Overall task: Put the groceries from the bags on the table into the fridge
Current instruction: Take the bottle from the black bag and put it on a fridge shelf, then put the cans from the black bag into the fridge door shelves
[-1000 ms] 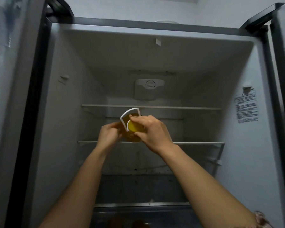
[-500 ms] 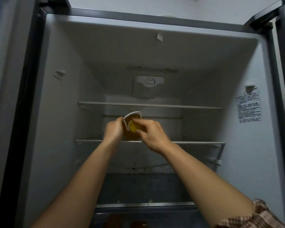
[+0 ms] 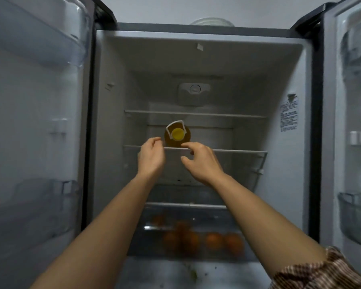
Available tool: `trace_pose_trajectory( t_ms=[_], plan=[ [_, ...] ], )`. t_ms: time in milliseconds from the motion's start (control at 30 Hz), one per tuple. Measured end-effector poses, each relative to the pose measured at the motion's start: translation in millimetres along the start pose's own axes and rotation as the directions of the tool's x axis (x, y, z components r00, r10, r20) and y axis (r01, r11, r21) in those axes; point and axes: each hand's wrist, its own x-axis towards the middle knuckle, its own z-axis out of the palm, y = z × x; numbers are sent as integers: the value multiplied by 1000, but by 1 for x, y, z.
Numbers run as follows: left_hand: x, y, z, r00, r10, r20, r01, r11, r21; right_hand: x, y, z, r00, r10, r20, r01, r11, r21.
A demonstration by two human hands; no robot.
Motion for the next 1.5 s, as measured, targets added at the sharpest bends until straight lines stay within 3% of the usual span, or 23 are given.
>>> trace_pose_trajectory(
  t_ms=[300, 500, 733, 933, 1200, 1500],
  plan=[
    [-167, 36, -121, 988, 131, -80, -103, 952, 289, -144, -89, -29, 994, -106, 35, 99, 981, 167],
    [-246, 65, -238, 934, 347, -81, -253, 806, 534, -212, -189, -32, 976, -215, 35, 190, 919, 346],
    [-318, 76, -423, 958, 202, -202, 26, 643, 765, -286, -335, 6, 916, -383, 116, 286, 829, 480],
    [-389, 75, -594, 960, 28, -279, 249, 372, 894, -365, -491, 68, 819, -494, 292, 295, 799, 524],
    [-492, 80, -797, 912, -79, -402, 410, 135, 902, -475, -675, 141, 663, -611, 432, 332, 757, 563],
    [-574, 51, -981, 791, -145, -594, 602, 16, 798, -572, -846, 229, 469, -732, 495, 399, 675, 621]
  ],
)
